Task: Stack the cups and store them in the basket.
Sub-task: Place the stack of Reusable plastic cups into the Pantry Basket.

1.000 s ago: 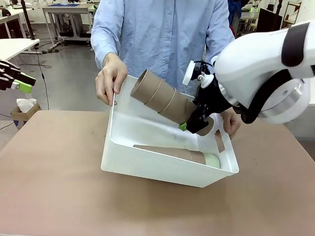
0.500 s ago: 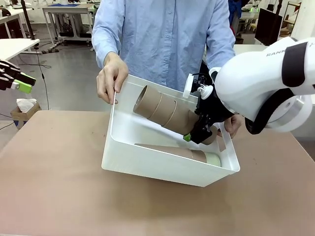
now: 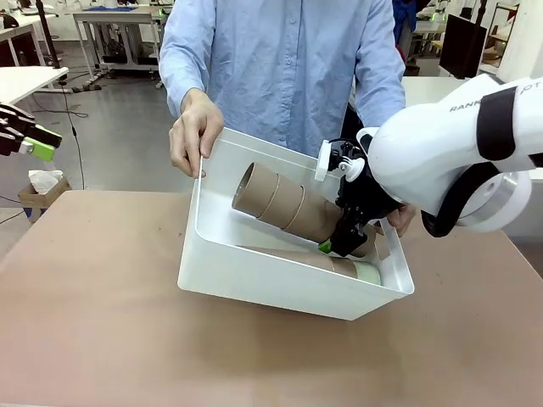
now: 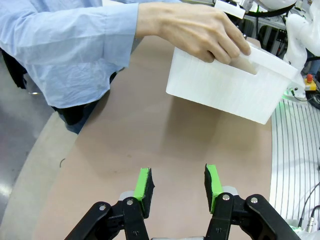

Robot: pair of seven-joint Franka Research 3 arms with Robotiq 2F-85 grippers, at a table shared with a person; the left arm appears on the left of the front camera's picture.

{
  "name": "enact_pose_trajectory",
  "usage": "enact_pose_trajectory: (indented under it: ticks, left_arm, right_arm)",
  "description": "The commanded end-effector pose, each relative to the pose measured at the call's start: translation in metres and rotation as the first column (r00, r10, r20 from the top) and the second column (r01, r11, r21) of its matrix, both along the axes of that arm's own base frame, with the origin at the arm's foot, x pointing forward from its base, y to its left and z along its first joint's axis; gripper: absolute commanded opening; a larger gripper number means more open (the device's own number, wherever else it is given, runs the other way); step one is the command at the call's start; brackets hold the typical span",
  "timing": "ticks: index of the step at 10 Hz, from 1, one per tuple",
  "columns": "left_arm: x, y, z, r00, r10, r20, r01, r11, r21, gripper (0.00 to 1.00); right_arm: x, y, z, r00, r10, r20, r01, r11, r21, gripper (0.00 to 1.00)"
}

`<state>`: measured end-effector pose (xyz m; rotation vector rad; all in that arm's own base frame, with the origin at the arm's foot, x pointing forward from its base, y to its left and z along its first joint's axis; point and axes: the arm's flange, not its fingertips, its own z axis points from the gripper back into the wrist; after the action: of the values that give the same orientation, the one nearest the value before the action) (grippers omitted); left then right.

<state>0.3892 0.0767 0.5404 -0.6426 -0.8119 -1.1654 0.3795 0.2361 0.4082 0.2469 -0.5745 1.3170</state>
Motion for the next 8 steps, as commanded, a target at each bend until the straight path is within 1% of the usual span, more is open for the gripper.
enact_pose_trajectory:
  ticks: [1,2,3,4,8]
  left_arm:
    - [0.0,-0.001,0.003,1.0,0.001,0.003,-0.001,1.0,-0.015,0.56]
    - [0.0,-0.001,0.003,1.0,0.001,0.003,-0.001,1.0,-0.015,0.56]
    - [0.0,-0.001,0.003,1.0,0.001,0.003,-0.001,1.0,-0.015,0.56]
    - [0.0,-0.001,0.003,1.0,0.001,0.003,-0.001,1.0,-0.015,0.56]
    - [0.0,-0.001,0.003,1.0,0.001,0.003,-0.001,1.0,-0.015,0.56]
  right_arm:
    - [0.018,0.006,-0.005,0.999,0.035,0.005,-0.035,0.999,0.003,0.84]
    - [0.024,0.008,-0.012,0.998,0.056,0.004,-0.056,0.998,0.009,0.84]
    - [0.029,0.008,-0.015,0.997,0.067,0.04,-0.069,0.997,0.045,0.84]
    - [0.01,0.004,-0.009,1.0,0.014,-0.013,-0.014,1.0,-0.008,0.84]
    - [0.01,0.004,-0.009,1.0,0.014,-0.013,-0.014,1.0,-0.008,0.84]
